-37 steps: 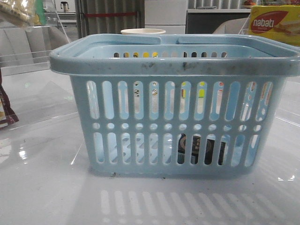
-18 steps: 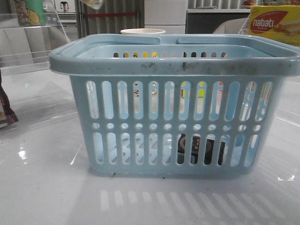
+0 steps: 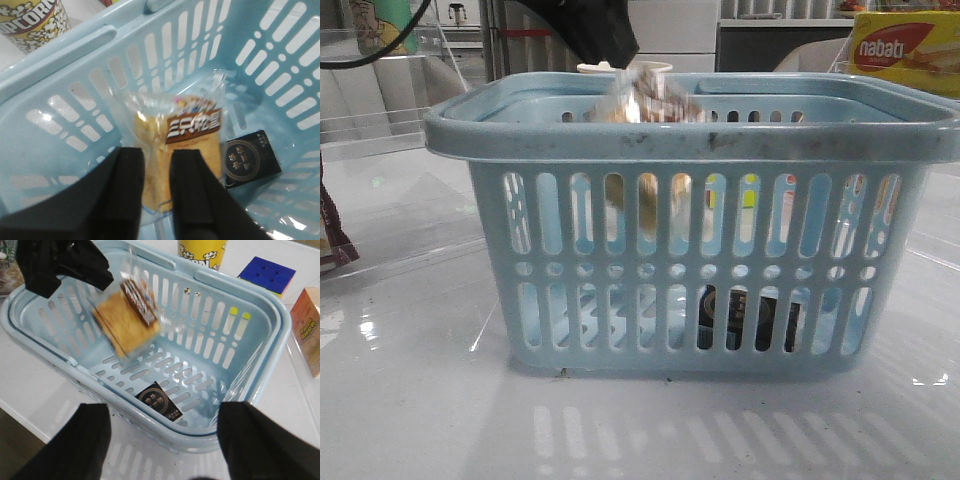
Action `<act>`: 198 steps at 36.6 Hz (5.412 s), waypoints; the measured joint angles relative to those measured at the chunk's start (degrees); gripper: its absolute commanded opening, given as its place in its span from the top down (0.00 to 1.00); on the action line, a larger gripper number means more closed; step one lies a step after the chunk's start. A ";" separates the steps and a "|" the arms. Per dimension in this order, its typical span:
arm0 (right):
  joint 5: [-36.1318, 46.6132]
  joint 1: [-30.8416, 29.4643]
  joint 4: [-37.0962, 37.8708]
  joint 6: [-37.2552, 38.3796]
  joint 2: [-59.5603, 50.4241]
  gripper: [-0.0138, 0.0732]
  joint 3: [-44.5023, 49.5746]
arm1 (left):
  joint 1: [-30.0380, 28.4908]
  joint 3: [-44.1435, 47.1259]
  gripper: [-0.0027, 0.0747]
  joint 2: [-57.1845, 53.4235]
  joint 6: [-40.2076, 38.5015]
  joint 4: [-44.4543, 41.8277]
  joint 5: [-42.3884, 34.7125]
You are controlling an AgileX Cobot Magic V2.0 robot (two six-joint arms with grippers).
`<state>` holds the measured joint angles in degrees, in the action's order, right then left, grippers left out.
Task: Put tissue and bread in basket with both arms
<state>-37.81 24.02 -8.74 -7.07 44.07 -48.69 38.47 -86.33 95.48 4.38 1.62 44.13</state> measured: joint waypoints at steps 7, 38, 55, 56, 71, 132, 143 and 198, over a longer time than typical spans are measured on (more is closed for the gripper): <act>0.00 0.00 0.00 0.00 0.00 0.21 0.00 | 0.00 0.00 0.42 -1.31 0.00 -1.62 -0.25; -0.72 0.00 0.00 0.00 0.00 0.21 0.00 | 0.03 38.12 0.42 -56.96 0.00 -2.18 0.60; -7.22 0.00 0.20 0.00 -9.61 0.21 12.43 | 0.03 41.70 0.42 -62.13 0.00 -2.18 0.71; -7.34 0.00 0.20 0.00 -10.41 0.21 12.80 | 0.03 41.70 0.42 -62.13 0.00 -2.18 0.71; -7.45 0.00 0.20 0.00 -14.79 0.62 13.44 | 0.03 41.70 0.71 -62.13 0.00 -2.30 0.71; -7.55 0.00 0.23 0.00 -14.79 0.78 13.44 | -10.11 46.14 0.85 -69.54 0.00 -2.73 -4.57; -7.55 0.00 0.23 0.00 -14.79 0.78 13.44 | -22.68 64.48 0.85 -81.32 0.00 -2.73 -23.67; -7.66 0.00 0.23 0.00 -14.79 0.78 13.44 | -40.56 86.66 0.85 -95.74 0.00 -0.25 -43.23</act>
<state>-45.47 24.02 -8.50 -7.07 29.28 -35.25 -2.09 0.33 -0.26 4.38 1.38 0.90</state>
